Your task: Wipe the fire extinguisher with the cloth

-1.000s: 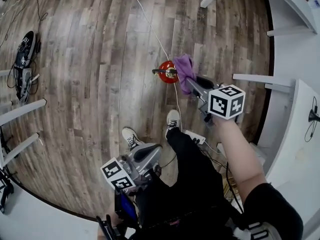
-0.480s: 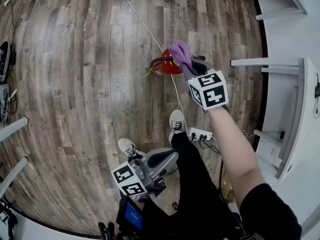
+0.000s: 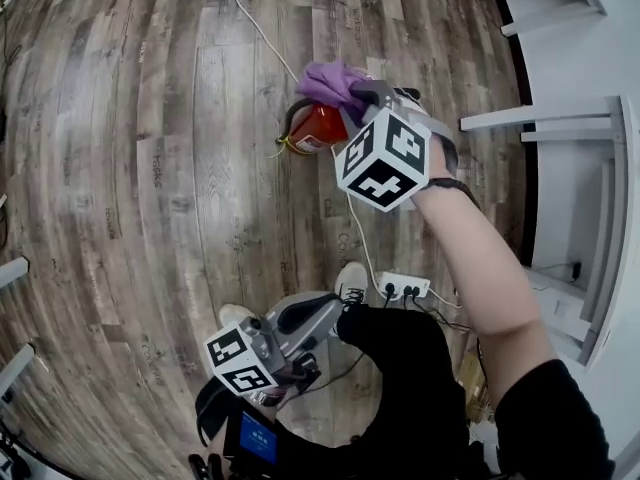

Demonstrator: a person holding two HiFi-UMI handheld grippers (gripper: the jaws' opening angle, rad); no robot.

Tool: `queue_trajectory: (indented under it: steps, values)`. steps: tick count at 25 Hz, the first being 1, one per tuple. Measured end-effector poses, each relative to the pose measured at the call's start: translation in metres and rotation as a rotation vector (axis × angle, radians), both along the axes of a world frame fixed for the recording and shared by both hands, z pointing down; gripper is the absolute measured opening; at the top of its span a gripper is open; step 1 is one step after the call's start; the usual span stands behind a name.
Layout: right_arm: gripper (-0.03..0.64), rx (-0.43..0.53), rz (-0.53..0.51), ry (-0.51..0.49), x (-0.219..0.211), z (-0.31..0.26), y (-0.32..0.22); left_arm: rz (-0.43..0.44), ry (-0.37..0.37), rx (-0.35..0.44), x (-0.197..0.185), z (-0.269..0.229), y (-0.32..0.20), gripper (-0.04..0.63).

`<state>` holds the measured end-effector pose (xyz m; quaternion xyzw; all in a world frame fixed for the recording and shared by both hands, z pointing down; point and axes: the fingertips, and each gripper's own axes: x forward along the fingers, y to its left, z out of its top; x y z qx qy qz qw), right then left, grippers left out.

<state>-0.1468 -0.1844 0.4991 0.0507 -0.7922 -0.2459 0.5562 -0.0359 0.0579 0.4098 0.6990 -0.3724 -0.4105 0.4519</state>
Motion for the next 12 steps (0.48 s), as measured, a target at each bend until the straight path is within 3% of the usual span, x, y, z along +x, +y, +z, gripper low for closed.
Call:
queue_trajectory:
  steps: [3,6,12]
  values:
    - [0.063,0.026,-0.053,0.041,0.011,-0.008,-0.006,0.029,0.035,0.035,0.005,0.025,-0.009,-0.002]
    - [0.061,0.032,-0.025,0.034,0.041,-0.023,-0.027,0.094,0.056,0.074,0.012,0.048,-0.022,-0.002]
    - [0.063,-0.028,0.084,-0.128,0.089,-0.045,-0.059,0.205,0.027,0.102,0.014,0.094,-0.033,-0.003]
